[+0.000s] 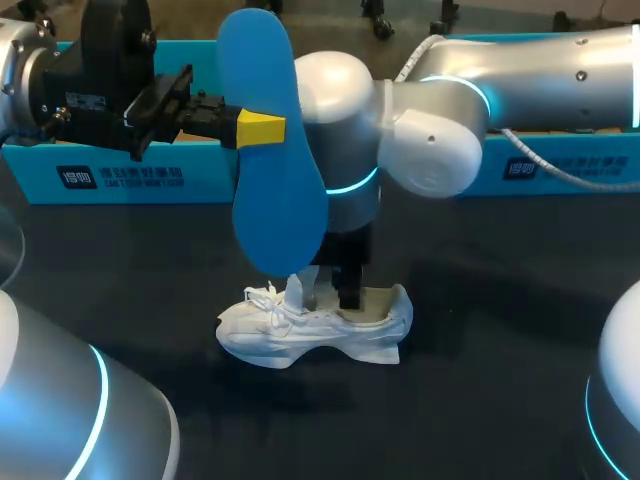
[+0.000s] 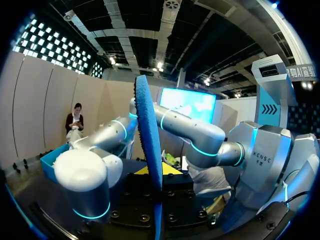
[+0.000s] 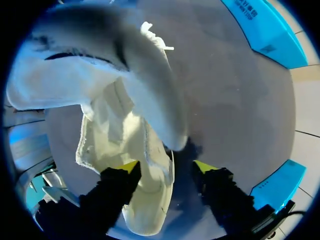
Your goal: Take the shoe out of the shoebox, open the shoe tongue, remove and reinsert the insole, then place the shoe into the shoebox
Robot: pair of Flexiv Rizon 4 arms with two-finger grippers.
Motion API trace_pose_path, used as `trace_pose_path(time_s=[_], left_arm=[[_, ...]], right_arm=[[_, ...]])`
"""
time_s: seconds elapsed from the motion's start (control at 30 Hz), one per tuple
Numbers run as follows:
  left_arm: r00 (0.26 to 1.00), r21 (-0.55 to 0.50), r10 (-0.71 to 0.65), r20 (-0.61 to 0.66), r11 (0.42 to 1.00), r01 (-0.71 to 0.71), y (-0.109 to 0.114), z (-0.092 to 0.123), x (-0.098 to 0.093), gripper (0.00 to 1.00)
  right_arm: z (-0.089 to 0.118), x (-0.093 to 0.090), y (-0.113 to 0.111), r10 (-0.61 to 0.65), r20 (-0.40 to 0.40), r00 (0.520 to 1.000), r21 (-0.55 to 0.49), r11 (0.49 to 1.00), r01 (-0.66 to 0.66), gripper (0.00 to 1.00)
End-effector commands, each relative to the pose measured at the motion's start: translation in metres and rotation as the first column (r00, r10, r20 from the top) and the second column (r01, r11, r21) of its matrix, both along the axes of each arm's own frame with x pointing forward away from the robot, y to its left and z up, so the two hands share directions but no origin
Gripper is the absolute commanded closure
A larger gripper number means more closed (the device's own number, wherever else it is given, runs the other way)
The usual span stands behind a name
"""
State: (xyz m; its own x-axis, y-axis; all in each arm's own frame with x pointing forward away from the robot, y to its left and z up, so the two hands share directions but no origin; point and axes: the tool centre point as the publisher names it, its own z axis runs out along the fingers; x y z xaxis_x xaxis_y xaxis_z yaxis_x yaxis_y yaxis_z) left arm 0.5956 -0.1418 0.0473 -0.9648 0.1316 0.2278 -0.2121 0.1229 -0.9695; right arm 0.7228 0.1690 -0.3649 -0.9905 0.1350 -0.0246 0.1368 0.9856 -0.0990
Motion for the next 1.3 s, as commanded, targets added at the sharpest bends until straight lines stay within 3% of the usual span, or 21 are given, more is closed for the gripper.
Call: trace_pose_path(time_s=[0.03, 0.07, 0.23, 0.27, 0.33, 0.53, 0.83, 1.13, 1.2, 1.3], left_arm=[[1.000, 0.001, -0.006, 0.000, 1.000, 0.006, -0.002, 0.000, 0.003, 1.00], [1.000, 0.001, -0.006, 0.000, 1.000, 0.006, -0.002, 0.000, 0.003, 1.00], [1.000, 0.001, -0.006, 0.000, 1.000, 0.006, -0.002, 0.000, 0.003, 1.00], [1.000, 0.001, -0.006, 0.000, 1.000, 0.006, -0.002, 0.000, 0.003, 1.00], [1.000, 0.001, -0.006, 0.000, 1.000, 0.006, -0.002, 0.000, 0.003, 1.00], [1.000, 0.001, -0.006, 0.000, 1.000, 0.006, -0.002, 0.000, 0.003, 1.00], [1.000, 0.001, -0.006, 0.000, 1.000, 0.006, -0.002, 0.000, 0.003, 1.00], [1.000, 0.001, -0.006, 0.000, 1.000, 0.006, -0.002, 0.000, 0.003, 1.00], [1.000, 0.001, -0.006, 0.000, 1.000, 0.006, -0.002, 0.000, 0.003, 1.00], [1.000, 0.001, -0.006, 0.000, 1.000, 0.006, -0.002, 0.000, 0.003, 1.00]], right_arm=[[-0.009, 0.001, -0.002, 0.001, -0.010, 1.000, 0.014, 1.000, -0.001, 0.44], [-0.010, 0.002, -0.002, 0.001, -0.012, 1.000, 0.015, 1.000, -0.001, 0.50], [-0.014, 0.002, -0.003, 0.002, -0.026, 1.000, 0.027, 1.000, -0.001, 0.57], [-0.014, 0.002, -0.003, 0.001, -0.027, 1.000, 0.028, 1.000, 0.000, 0.66], [-0.014, 0.001, -0.003, 0.000, -0.028, 1.000, 0.032, 1.000, 0.001, 1.00], [-0.008, -0.003, -0.003, -0.005, -0.026, 1.000, 0.037, 0.999, 0.006, 1.00], [0.017, -0.016, -0.013, -0.099, -0.045, 0.994, 0.063, 0.993, 0.102, 1.00], [0.037, -0.039, -0.015, -0.367, -0.095, 0.926, 0.145, 0.915, 0.377, 1.00], [0.046, -0.050, -0.006, -0.392, -0.079, 0.917, 0.171, 0.901, 0.400, 1.00], [0.046, -0.050, -0.006, -0.392, -0.079, 0.917, 0.171, 0.901, 0.400, 1.00]])
